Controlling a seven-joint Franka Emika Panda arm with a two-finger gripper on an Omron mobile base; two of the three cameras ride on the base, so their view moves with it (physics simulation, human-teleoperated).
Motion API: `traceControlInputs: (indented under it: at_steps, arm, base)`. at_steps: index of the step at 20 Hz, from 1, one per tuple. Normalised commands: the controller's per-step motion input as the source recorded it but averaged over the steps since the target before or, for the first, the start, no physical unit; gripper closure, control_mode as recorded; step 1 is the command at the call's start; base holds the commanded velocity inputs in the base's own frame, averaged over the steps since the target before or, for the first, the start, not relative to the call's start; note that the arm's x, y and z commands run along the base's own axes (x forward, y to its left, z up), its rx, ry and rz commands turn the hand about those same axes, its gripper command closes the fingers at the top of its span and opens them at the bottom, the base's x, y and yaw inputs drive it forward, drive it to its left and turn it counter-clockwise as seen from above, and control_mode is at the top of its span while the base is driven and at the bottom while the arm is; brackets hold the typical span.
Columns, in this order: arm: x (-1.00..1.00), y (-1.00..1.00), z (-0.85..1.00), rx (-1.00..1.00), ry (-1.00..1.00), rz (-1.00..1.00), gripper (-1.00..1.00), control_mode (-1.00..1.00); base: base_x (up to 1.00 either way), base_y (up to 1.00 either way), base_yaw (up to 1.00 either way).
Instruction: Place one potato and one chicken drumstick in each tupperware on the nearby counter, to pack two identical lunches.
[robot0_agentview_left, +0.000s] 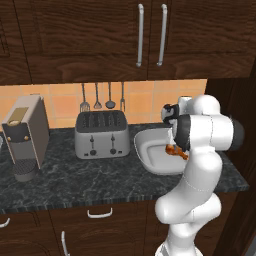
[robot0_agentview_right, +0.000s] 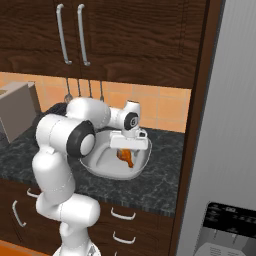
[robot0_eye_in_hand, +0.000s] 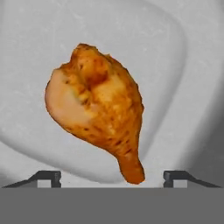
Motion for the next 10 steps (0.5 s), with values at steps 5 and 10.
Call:
traceControlInputs:
  at_steps: [5, 10]
  arm:
    - [-0.99, 0.00, 0.55, 0.03, -0.03, -0.03, -1.00, -1.00]
    - [-1.00, 0.07, 0.25, 0.03, -0.01, -0.01, -1.00, -1.00]
  base:
    - [0.00, 0.00, 0.00]
    - [0.00, 0.00, 0.00]
